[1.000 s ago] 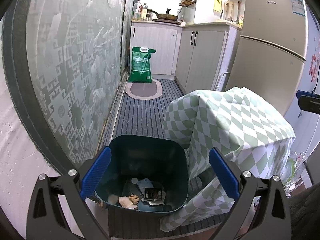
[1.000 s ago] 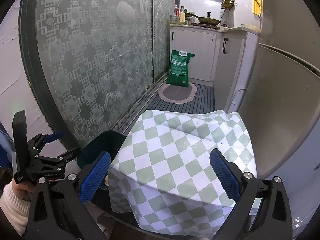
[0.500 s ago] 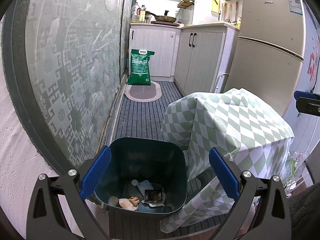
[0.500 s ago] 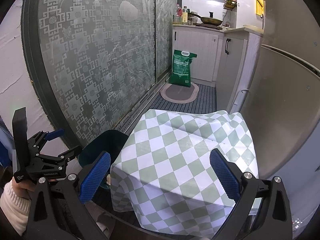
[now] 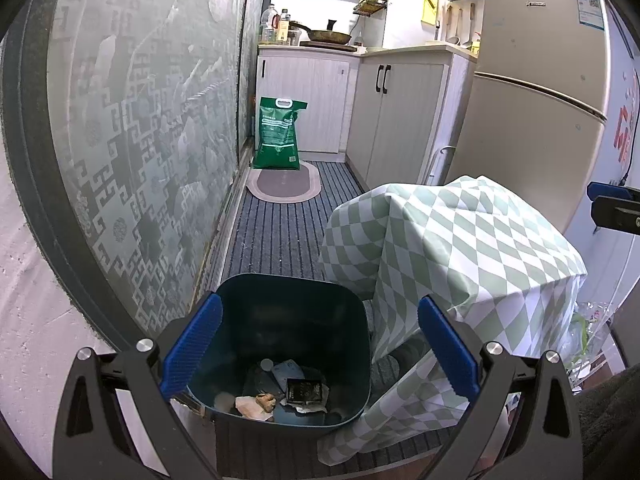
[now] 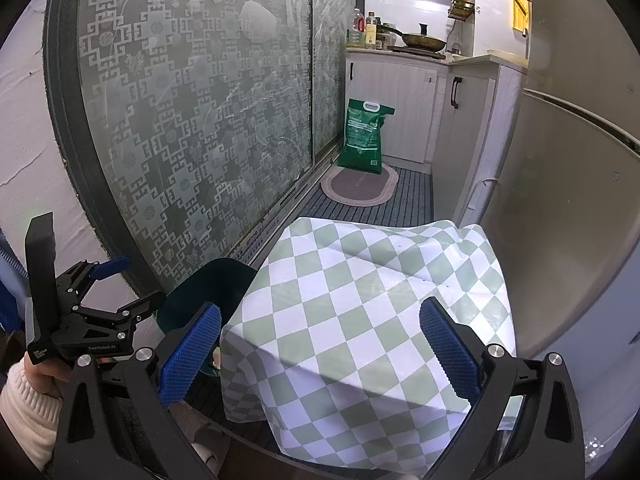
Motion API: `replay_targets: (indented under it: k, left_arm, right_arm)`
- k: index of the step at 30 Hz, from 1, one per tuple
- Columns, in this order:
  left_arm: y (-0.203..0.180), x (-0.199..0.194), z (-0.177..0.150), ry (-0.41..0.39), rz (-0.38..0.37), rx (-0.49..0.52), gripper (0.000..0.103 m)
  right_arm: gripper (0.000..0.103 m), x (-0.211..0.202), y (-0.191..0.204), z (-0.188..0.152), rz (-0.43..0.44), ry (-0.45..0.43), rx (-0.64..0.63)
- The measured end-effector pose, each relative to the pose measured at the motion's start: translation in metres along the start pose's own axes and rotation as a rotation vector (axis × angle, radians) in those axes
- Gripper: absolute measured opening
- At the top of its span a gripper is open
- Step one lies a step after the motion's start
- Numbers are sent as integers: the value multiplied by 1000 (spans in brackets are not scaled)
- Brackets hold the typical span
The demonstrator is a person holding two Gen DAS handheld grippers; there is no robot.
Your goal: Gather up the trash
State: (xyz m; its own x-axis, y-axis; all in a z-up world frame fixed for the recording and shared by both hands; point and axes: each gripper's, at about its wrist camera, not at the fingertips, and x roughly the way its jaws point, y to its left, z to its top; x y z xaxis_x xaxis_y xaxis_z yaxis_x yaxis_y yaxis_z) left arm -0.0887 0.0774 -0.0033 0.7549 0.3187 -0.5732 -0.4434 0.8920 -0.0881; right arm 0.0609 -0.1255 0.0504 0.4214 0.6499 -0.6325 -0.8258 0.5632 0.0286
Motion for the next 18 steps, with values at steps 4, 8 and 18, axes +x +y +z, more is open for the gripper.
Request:
replay_targets:
  k: [4,8,18]
  left_arm:
    - [-1,1,0,6,-1,-2,100]
    - [-2,2,-1,9,-1,-1,100]
    - [-2,4,-2,10,-4,-6,100]
  right_arm:
    - [100,0,-1,0,0,0,1]
    - [100,-1,-1,0,1,-1,0]
    - [100,-1,-1,0,1,0,0]
